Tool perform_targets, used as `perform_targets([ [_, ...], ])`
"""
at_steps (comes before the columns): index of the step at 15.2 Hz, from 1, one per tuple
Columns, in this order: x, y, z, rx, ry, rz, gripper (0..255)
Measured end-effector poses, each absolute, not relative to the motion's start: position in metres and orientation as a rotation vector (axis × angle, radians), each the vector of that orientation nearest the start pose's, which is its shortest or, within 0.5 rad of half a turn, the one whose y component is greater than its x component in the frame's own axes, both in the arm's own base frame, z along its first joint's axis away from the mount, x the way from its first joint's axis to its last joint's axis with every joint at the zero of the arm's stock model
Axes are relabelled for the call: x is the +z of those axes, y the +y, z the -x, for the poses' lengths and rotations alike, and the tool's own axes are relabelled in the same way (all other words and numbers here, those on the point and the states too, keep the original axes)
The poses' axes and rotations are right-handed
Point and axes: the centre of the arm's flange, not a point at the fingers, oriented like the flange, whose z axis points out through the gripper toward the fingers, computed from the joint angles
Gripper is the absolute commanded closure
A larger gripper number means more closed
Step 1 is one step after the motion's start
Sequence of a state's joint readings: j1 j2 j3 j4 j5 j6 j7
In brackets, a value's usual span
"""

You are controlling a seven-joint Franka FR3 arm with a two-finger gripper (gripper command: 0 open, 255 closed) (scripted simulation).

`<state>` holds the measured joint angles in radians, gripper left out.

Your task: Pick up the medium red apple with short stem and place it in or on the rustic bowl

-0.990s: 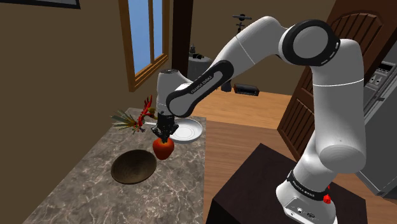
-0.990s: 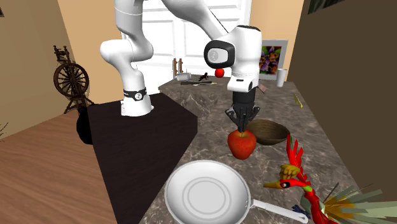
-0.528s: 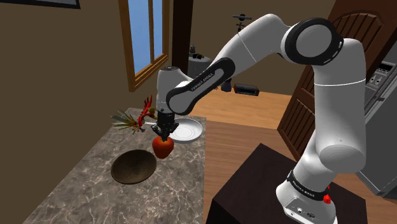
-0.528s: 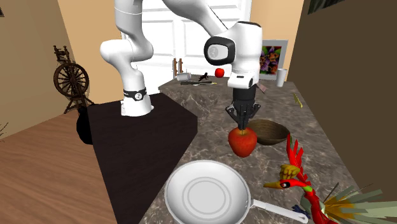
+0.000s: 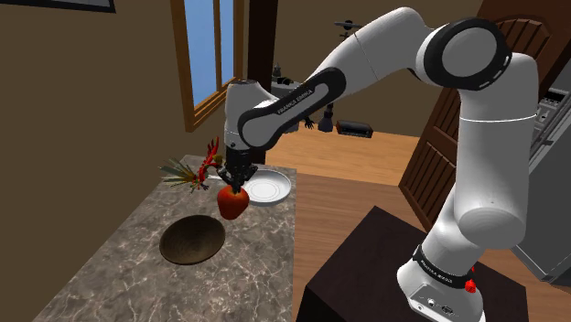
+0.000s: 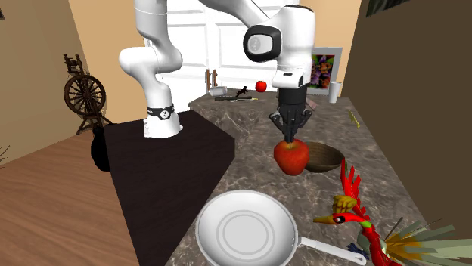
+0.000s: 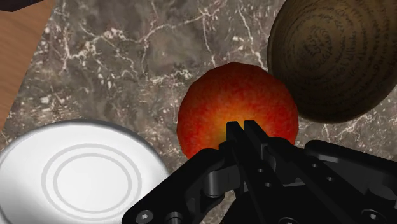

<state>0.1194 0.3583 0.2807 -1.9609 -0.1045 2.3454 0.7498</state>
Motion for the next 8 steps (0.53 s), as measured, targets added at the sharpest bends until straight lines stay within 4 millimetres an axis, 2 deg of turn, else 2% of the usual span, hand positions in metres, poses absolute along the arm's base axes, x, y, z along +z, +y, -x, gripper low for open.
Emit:
perform_targets([
  [8, 0.345, 0.232, -0.571, -0.038, 0.458, 3.067, 255],
])
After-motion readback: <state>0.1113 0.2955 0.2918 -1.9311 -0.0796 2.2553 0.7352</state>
